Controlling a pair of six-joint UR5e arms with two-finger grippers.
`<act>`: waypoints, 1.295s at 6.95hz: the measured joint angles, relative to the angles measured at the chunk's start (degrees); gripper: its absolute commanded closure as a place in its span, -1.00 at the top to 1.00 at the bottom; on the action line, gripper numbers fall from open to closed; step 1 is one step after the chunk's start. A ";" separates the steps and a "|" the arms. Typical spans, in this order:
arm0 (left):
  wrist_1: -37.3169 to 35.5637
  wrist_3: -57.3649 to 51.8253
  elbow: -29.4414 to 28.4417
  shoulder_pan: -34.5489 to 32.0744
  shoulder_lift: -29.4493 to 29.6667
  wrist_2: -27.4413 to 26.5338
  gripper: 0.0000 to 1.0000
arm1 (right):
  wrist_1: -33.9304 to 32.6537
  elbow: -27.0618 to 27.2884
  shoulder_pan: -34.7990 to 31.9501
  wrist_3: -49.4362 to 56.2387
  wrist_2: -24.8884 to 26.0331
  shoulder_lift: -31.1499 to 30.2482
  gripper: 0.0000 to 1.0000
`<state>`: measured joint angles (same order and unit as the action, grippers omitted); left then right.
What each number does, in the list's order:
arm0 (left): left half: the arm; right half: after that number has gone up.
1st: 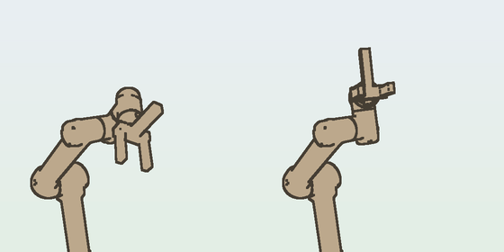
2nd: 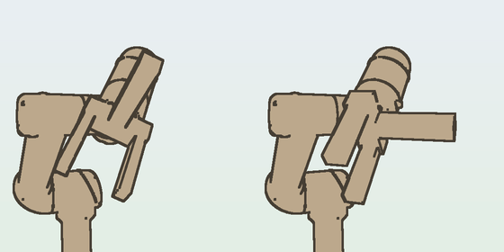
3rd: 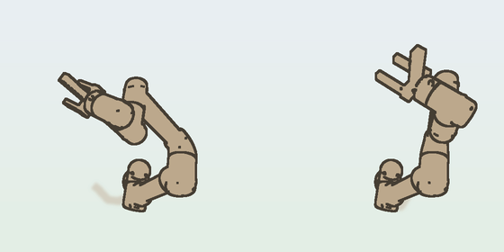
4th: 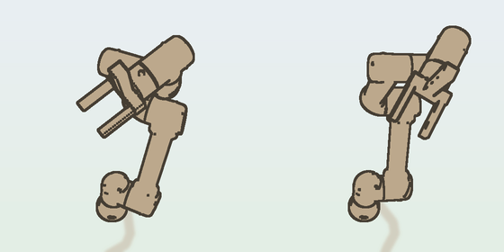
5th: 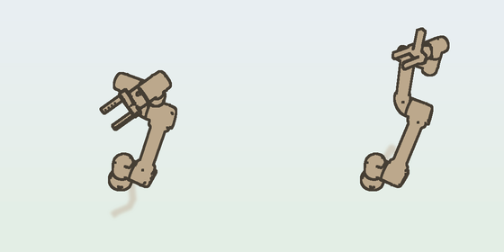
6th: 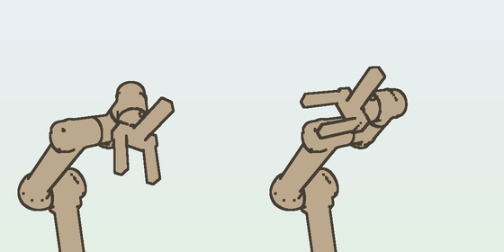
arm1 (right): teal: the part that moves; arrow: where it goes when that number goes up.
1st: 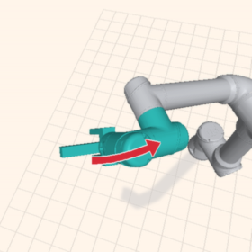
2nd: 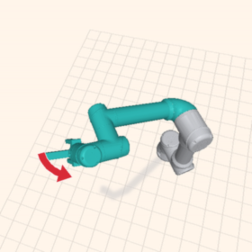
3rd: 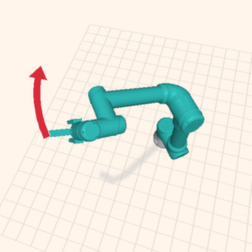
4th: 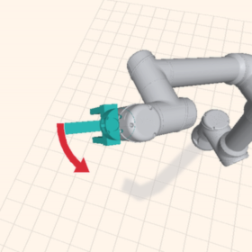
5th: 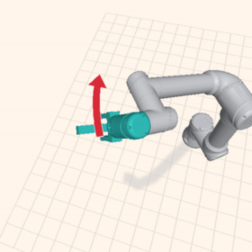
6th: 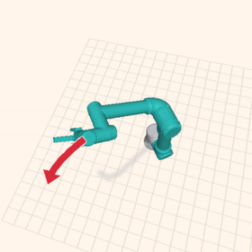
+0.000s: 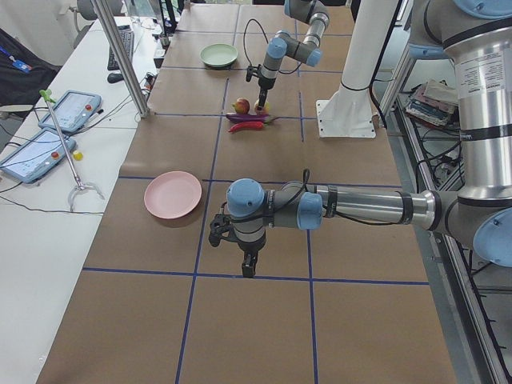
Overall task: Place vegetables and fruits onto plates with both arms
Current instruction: 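Move the right gripper to the yellow-green pomegranate and grasp it, then carry the pomegranate with the right gripper onto the green plate and release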
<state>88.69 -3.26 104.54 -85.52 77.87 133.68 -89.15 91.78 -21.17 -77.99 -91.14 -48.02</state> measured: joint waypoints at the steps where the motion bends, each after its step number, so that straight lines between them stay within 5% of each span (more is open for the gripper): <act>1: 0.03 0.00 -0.10 0.03 0.00 0.00 1.00 | -0.03 -0.39 0.22 0.00 -0.05 0.20 -1.00; 5: 0.17 0.00 -0.45 0.08 0.00 0.00 1.00 | -8.98 9.43 -3.66 3.57 -3.69 -0.92 -1.00; 9: 0.18 0.00 -0.48 0.17 0.00 0.08 1.00 | -11.04 11.33 -26.30 34.15 -20.96 -8.94 -1.00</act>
<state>88.88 -3.25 104.06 -85.35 77.87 133.76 -100.19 103.12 -47.47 -43.83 -112.10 -56.96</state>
